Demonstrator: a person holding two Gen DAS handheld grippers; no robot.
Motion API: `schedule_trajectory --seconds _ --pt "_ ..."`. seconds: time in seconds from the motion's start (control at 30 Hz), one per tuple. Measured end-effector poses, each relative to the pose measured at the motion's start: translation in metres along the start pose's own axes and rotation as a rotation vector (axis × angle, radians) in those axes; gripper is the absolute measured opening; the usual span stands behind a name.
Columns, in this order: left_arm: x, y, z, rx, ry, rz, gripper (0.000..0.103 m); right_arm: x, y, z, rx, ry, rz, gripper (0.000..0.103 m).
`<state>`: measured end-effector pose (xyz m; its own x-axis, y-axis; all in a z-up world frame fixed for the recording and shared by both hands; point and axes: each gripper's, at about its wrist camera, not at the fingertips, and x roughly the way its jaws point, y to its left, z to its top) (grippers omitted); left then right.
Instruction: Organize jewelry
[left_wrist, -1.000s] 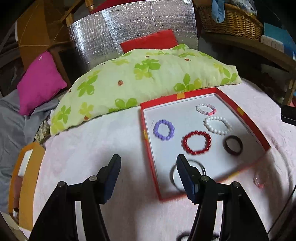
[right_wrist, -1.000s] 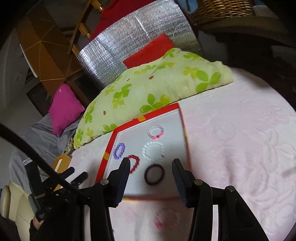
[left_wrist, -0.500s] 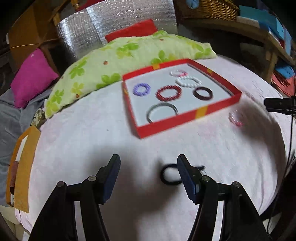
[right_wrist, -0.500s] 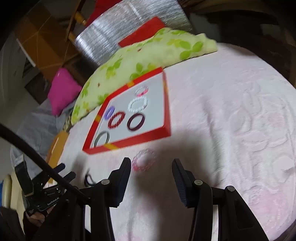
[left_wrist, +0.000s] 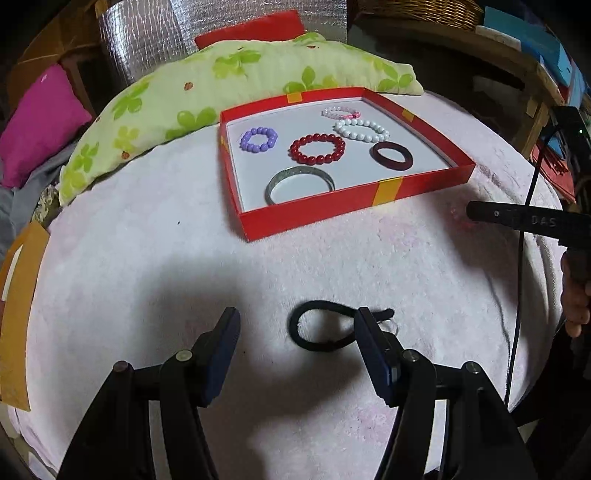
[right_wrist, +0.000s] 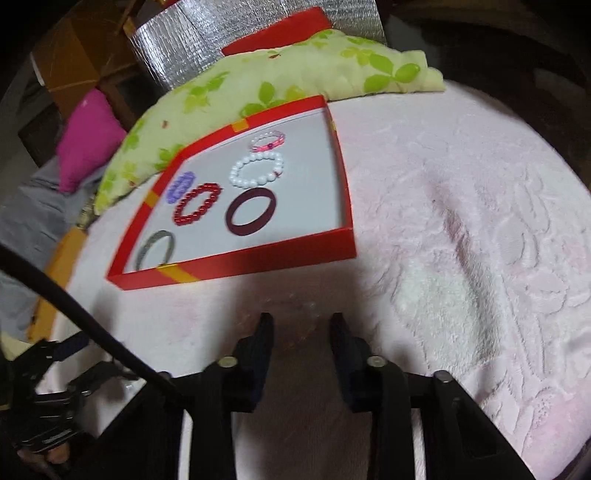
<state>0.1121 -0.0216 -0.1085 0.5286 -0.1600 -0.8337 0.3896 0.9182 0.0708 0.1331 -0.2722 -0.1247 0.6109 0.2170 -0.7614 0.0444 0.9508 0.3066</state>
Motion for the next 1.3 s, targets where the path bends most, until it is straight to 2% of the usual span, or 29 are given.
schedule_trajectory --seconds 0.07,0.13,0.27,0.47,0.73,0.87,1.0,1.07,1.13,1.2,1.3 --pt "0.001 0.003 -0.001 -0.008 0.005 -0.003 0.065 0.001 0.004 -0.001 -0.033 -0.004 -0.017 0.015" --pt "0.003 0.006 -0.002 -0.017 0.014 -0.007 0.065 0.001 0.007 -0.002 -0.054 -0.012 -0.021 0.009" --pt "0.003 0.007 -0.003 -0.027 0.016 -0.038 0.065 -0.002 0.012 -0.005 -0.085 -0.025 -0.018 0.009" --pt "0.002 0.0 -0.001 -0.02 0.003 -0.113 0.065 -0.006 0.003 -0.006 -0.042 -0.009 0.03 0.009" --pt "0.017 -0.008 0.003 -0.037 0.052 -0.166 0.066 -0.002 -0.003 -0.008 -0.016 0.015 0.054 0.009" --pt "0.022 -0.012 0.001 -0.025 0.057 -0.147 0.068 -0.002 -0.002 -0.008 -0.017 0.015 0.053 0.009" --pt "0.023 -0.008 0.001 -0.064 0.034 -0.154 0.067 -0.002 -0.003 -0.008 -0.019 0.013 0.053 0.009" --pt "0.022 -0.008 0.002 -0.064 0.019 -0.144 0.051 -0.001 -0.003 -0.008 -0.012 0.012 0.055 0.009" --pt "0.021 -0.007 0.003 -0.067 0.01 -0.138 0.023 -0.001 -0.003 -0.008 -0.008 0.012 0.058 0.009" --pt "0.022 -0.003 0.004 -0.085 0.005 -0.149 0.012 -0.001 -0.004 -0.008 0.0 0.011 0.065 0.01" --pt "0.022 0.004 0.006 -0.125 -0.004 -0.15 0.008 -0.002 -0.006 -0.008 0.012 0.009 0.077 0.01"
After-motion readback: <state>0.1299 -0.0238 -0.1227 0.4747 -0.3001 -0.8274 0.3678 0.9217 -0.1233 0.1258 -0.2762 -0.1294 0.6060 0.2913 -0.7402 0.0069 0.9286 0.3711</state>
